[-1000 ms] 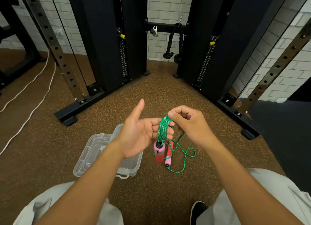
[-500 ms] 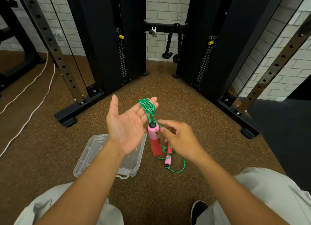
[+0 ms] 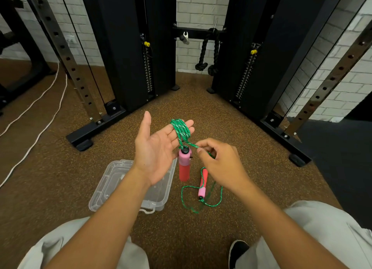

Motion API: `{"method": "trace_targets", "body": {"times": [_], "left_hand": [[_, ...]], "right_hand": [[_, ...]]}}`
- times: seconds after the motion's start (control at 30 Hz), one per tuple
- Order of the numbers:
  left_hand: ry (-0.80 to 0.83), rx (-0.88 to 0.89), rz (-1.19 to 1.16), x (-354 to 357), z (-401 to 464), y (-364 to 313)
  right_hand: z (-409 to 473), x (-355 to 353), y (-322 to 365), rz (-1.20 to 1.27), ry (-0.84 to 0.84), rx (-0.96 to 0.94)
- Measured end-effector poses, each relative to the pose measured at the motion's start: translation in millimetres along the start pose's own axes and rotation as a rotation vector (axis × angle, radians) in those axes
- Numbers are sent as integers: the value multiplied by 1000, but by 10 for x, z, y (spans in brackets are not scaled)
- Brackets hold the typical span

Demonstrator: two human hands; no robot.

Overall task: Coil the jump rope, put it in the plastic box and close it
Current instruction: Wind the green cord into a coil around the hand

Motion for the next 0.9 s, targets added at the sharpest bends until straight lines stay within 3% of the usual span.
{"method": "trace_targets", "body": {"times": [0.1, 0.27, 0.43, 0.53, 0.67, 0.9], "left_hand": [[-3, 4, 33, -7, 1, 0], [13, 6, 276, 30, 35, 115], [79, -2, 658, 38, 28, 257], [149, -35, 705, 87, 6, 328], [150, -23, 728, 137, 2, 337], [165, -32, 774, 123, -15, 369]], "right_hand": [[-3, -34, 52, -4, -18, -28], [7, -74, 181, -45, -15, -109], [73, -186, 178, -49, 80, -126], [115, -234, 128, 163, 178, -10], [198, -333, 58, 358, 149, 53], [246, -356, -97, 435, 88, 138]]}}
Point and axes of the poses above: each hand's wrist, its own z-axis towards the middle knuckle, its own x-axis out of the palm, y = z × x, the point moved 6 cm from there along z, towards the middle knuckle, and after that the axes turned 8 degrees about -y, right-handed, at the moved point
